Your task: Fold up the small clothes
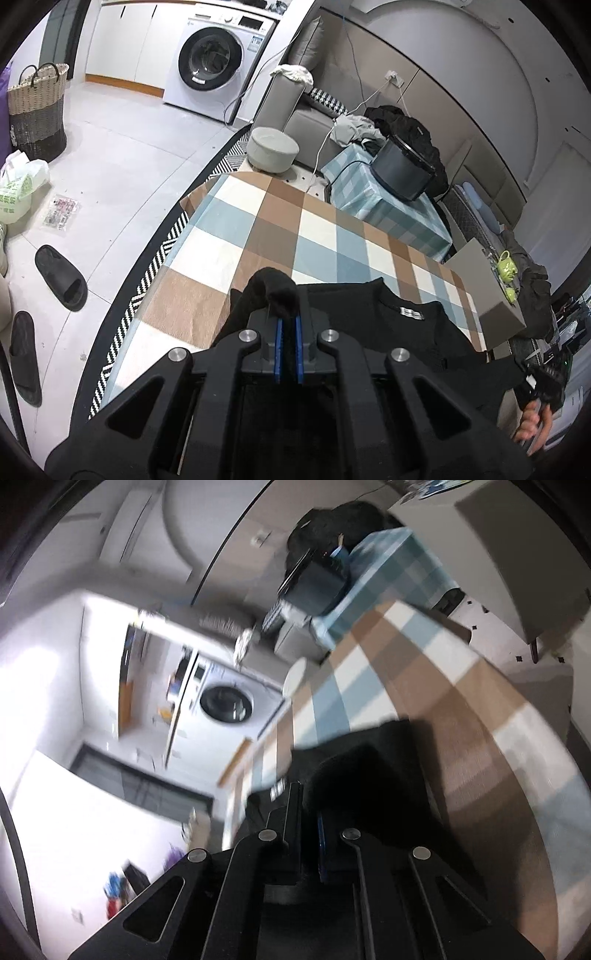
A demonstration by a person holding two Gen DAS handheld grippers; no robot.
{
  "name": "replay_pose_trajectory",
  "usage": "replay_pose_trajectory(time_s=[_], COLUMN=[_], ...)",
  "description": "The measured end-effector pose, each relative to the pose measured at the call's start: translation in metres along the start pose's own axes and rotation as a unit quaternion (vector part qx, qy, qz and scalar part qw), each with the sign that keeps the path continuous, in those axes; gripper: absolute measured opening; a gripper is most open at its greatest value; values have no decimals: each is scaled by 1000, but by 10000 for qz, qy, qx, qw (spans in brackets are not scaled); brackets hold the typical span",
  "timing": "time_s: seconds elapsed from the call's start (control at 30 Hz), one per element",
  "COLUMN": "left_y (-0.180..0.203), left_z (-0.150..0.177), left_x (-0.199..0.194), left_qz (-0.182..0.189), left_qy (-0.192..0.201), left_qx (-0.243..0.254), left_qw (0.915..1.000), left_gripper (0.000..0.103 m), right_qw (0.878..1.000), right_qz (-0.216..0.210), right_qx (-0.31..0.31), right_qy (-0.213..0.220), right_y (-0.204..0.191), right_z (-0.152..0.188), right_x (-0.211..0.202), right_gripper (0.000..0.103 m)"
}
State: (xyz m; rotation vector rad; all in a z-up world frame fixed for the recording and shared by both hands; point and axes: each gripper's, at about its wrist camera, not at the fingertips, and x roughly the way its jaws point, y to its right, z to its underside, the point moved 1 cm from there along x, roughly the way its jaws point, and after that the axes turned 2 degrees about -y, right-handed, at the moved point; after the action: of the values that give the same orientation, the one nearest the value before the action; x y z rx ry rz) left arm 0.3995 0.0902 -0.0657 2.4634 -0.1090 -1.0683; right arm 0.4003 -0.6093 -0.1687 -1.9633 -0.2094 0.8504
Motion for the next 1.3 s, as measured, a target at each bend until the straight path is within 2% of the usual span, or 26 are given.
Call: replay_pose_trajectory(time_s=[0.1,0.13,0.2,0.3,0.37,0.4,0.5,0.6,0.63,0.77,0.87,1.0,1.03,1.13,1.23,1.27,1.3], left_y=[-6,-11,-18,-24,-26,-27,-24,-21,-19,-15,-13,-8,-7,-5,-7,-8,-10], left_z=[-7,-9,-9,-7,-3,0,11,22,27,42,50,45,42,26,13,10,7], left_x=[25,32,37,35,30,26,17,6,5,10,21,30,30,29,24,23,22], left_qz=[-25,-30,141,107,14,10,22,95,131,203,190,327,365,472,420,382,329], left_qy=[-380,-516,-571,-474,-365,-312,-343,-372,-405,-603,-804,-812,-774,-600,-440,-405,-358], left_qx=[-31,-131,-224,-177,-181,-167,-58,10,33,32,-58,-98,-118,-208,-223,-216,-208], left_qw=[9993,9986,9980,9987,9992,9994,9994,9993,9991,9980,9966,9961,9963,9969,9979,9982,9986], left_gripper=[3,3,7,24,47,49,49,52,55,56,56,56,56,56,56,56,56], right_qw=[9992,9978,9969,9971,9976,9976,9976,9976,9967,9947,9949,9960,9979,9999,9996,9986,9984], right_qz=[54,332,466,570,610,646,649,356,339,426,626,388,221,39,137,483,544], right_qx=[366,538,606,485,310,237,119,72,-49,-53,18,43,-42,91,217,199,127], right_qy=[117,175,166,130,55,-9,-228,-582,-730,-934,-792,-808,-606,-128,69,98,77], right_y=[6,13,19,21,19,18,18,19,16,12,7,-9,-23,-30,-25,-22,-22], right_z=[-16,-28,-32,-27,-15,-9,10,44,52,60,54,43,30,3,-11,-21,-22], right_x=[12,20,21,11,4,2,-4,-7,-1,28,46,59,65,70,73,75,72], right_gripper=[9,15,23,32,43,43,43,55,58,58,58,58,58,58,58,58,58])
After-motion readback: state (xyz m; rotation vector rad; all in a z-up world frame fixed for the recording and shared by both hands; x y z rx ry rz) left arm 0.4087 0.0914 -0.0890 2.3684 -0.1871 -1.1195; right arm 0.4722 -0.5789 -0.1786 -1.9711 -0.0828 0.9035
